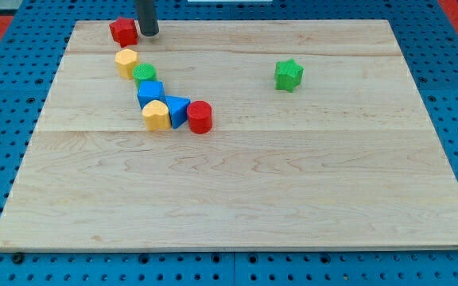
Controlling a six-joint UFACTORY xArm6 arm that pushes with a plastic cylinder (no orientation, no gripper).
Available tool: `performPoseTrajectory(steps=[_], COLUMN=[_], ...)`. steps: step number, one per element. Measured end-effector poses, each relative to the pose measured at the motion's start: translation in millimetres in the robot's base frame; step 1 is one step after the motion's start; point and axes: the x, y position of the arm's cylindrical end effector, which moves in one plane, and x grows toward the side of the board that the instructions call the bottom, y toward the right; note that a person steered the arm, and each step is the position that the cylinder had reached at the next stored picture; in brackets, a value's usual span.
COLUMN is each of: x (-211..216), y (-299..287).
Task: Move the red star towards the top left corner
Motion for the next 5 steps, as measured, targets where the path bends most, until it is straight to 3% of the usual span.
performPoseTrajectory(steps=[1, 3, 5], x=[14, 100, 136], y=[0, 64, 65])
